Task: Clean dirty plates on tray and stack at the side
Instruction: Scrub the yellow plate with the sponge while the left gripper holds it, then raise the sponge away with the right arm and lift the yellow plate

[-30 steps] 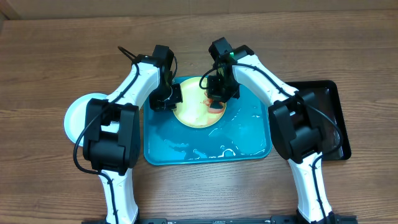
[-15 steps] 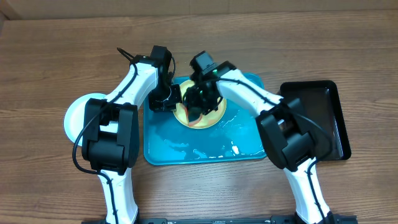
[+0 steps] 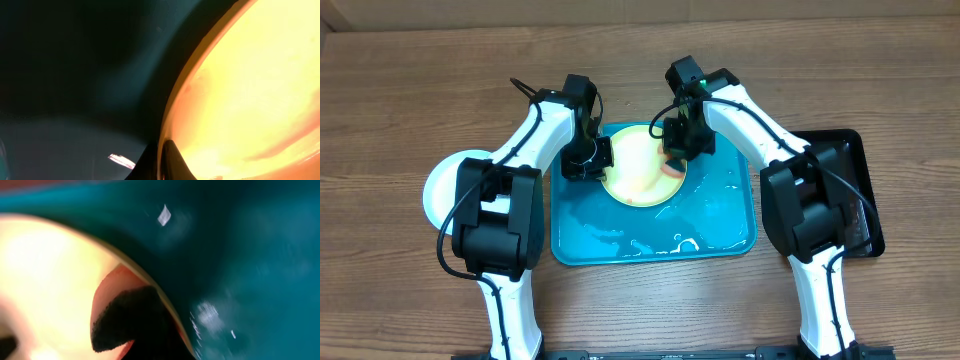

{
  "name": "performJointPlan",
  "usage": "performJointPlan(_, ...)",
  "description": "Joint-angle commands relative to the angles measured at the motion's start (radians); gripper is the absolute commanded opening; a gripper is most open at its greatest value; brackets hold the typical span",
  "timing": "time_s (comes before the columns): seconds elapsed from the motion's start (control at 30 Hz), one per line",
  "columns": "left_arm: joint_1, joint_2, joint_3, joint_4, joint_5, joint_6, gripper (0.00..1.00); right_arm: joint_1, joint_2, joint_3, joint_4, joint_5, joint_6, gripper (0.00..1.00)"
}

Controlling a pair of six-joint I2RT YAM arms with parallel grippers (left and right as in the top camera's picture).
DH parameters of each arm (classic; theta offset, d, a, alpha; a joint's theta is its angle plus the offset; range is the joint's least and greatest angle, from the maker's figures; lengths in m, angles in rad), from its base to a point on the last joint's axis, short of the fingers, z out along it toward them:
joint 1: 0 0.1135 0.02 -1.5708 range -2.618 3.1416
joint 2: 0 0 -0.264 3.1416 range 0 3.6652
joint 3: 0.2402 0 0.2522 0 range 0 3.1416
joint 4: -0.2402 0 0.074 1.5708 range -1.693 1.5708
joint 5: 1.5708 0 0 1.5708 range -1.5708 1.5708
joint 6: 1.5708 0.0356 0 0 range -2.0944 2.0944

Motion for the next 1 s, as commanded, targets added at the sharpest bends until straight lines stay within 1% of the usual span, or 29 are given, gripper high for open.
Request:
performJointPlan(0.0,-0.013,0.042,-0.039,0.001,-0.030,0.027,0.04,0.016,0.019,-0.008,0.095,-0.012,-0.006,0.04)
performJointPlan(0.07,-0.013,0.042,-0.039,0.002,-0.029,0.028,0.04,0.034,0.034,-0.016,0.133,-0.107,-0.005,0.04)
performJointPlan(0.17,-0.013,0.042,-0.039,0.003,-0.029,0.028,0.04,0.070,0.060,-0.016,0.135,-0.209,-0.003,0.04)
performJointPlan(0.23,-0.013,0.042,-0.039,0.008,-0.029,0.028,0.04,0.093,0.060,-0.016,0.106,-0.256,-0.009,0.04)
performJointPlan(0.33,-0.013,0.042,-0.039,0.009,-0.029,0.028,0.04,0.121,0.060,-0.013,0.037,-0.323,-0.075,0.04)
performJointPlan(0.47,-0.013,0.042,-0.039,0.009,-0.029,0.031,0.04,0.112,0.058,-0.008,-0.090,-0.280,-0.117,0.04)
performJointPlan(0.63,-0.013,0.041,-0.037,0.008,-0.033,0.053,0.04,0.028,0.037,0.087,-0.227,-0.032,-0.116,0.04)
performJointPlan(0.67,-0.013,0.039,-0.037,0.008,-0.033,0.061,0.04,0.014,0.027,0.113,-0.242,-0.011,-0.116,0.04)
performJointPlan(0.8,-0.013,0.002,-0.036,0.010,-0.048,0.083,0.04,-0.043,-0.039,0.232,-0.263,-0.033,-0.116,0.04)
performJointPlan(0.9,-0.015,-0.068,-0.036,0.009,-0.116,0.087,0.04,-0.081,-0.115,0.293,-0.265,-0.060,-0.116,0.04)
performJointPlan(0.97,-0.022,-0.144,-0.036,0.009,-0.164,0.103,0.04,-0.114,-0.183,0.320,-0.267,-0.077,-0.116,0.04)
